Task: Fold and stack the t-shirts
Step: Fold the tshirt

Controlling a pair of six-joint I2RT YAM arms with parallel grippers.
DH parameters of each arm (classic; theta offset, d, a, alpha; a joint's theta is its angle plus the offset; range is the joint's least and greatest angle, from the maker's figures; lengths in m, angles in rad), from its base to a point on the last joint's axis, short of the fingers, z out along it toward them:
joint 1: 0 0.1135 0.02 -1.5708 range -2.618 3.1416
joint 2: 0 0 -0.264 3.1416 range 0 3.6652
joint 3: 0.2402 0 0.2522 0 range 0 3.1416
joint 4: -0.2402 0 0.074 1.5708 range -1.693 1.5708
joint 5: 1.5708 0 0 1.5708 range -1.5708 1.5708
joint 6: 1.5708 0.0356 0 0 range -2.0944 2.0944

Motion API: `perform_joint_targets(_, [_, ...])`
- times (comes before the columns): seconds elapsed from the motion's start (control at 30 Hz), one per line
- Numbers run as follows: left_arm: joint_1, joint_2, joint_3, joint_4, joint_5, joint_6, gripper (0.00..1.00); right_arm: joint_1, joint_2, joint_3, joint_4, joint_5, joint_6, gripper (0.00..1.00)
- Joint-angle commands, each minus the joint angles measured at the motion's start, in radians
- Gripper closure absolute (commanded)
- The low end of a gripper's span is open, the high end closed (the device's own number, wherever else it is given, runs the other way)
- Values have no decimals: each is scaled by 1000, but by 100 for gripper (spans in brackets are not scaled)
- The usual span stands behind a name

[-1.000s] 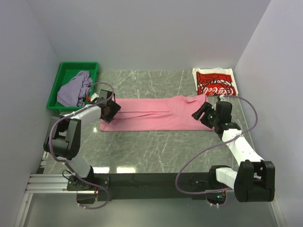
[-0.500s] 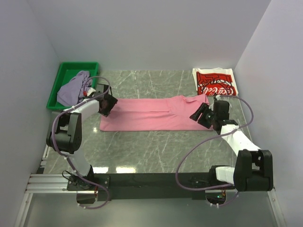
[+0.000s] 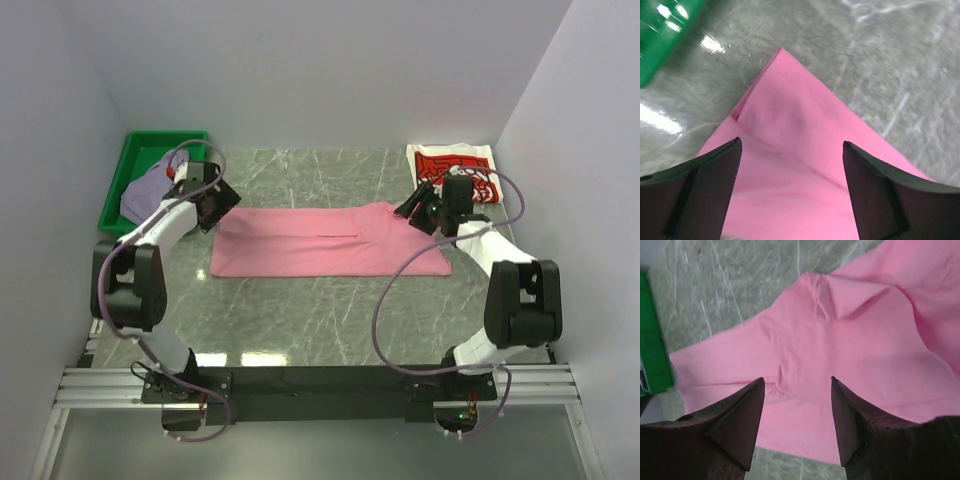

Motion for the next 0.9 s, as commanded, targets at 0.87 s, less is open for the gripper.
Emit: perform_joint_targets(0.87, [-2,-575,-393,-34,-114,302,9,10,335,140,159,152,568,37])
